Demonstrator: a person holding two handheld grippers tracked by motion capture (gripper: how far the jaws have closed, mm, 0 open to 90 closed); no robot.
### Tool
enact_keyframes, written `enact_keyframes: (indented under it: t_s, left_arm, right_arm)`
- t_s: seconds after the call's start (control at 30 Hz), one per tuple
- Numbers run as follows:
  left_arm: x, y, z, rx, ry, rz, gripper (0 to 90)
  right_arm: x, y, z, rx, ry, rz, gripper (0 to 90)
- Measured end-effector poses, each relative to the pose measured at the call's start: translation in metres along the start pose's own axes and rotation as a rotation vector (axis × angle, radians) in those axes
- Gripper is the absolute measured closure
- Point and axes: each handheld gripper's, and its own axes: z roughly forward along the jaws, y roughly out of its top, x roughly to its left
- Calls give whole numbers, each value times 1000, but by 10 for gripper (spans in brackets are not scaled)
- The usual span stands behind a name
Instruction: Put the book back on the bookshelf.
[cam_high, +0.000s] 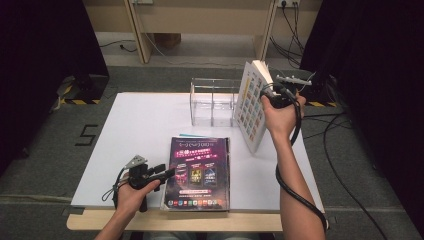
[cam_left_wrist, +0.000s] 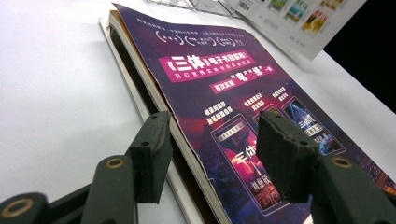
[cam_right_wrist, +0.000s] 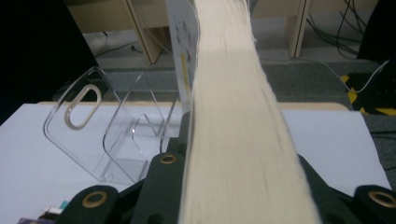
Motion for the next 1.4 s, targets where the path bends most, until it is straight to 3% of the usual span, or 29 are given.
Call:
enact_keyframes:
  t_s: [0.17,0.27,0.43,0.53,0.73,0.83,0.87,1.0,1.1,1.4]
  left_arm:
    - [1,0,-1,-2,-1,1,445]
    - [1,-1,-1,0,0,-1,445]
    - [2,-1,-2,-1,1,0,445]
    - [3,-1,-2,-2,4,-6,446]
    - [2,0,-1,-3,3,-4,446]
    - [2,-1,-1,-1,2,-3,446]
    - [2,-1,-1,0,0,-3,445]
    - [2,-2,-1,1,6,-2,444]
    - [1,-2,-2,-1,6,1,440]
    - [0,0,-2,-5,20,-5,423]
  right_arm:
    - [7,19,11,-81,-16,5,746]
    - [8,24,25,-86,-32,5,745]
    - [5,7,51,-71,-74,6,744]
    - [1,4,51,-90,-65,35,745]
    - [2,13,55,-126,-60,34,744]
    - [-1,4,65,-145,-78,51,737]
    - [-2,1,65,-156,-87,49,732]
    - [-1,6,60,-105,-77,51,650]
    - [0,7,53,-114,-94,27,603]
    - [-2,1,27,-126,-68,21,574]
